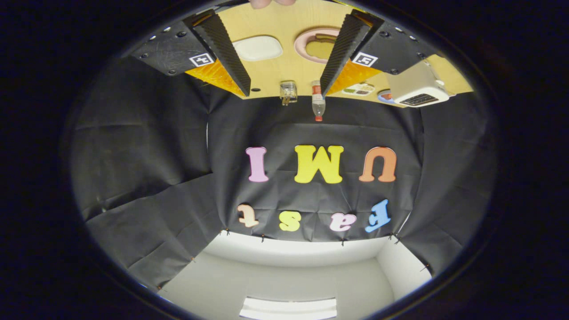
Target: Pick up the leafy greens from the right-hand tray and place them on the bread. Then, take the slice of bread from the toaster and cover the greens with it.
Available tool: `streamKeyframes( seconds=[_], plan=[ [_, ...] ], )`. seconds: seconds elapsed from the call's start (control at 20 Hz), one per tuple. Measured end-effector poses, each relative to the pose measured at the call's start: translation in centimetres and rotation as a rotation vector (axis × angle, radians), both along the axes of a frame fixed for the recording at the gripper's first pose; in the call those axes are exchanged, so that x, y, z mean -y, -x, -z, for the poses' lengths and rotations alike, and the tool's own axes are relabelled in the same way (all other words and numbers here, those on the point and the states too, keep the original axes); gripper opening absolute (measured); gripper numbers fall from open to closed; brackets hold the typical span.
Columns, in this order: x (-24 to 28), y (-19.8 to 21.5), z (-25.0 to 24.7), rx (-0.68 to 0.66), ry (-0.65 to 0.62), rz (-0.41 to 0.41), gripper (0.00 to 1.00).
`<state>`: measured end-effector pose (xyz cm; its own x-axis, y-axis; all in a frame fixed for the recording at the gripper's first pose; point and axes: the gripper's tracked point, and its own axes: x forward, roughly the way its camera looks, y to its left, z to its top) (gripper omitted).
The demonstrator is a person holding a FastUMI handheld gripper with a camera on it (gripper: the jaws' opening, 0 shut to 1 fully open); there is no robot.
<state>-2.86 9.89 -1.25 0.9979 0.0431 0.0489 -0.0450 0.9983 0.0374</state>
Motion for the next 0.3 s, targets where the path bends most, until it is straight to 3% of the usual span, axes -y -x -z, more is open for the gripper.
streamKeyframes(
  seconds=[0.3],
  plan=[
    [0.32,-0.21,-0.50,0.012,-0.013,0.008,0.96]
  ],
)
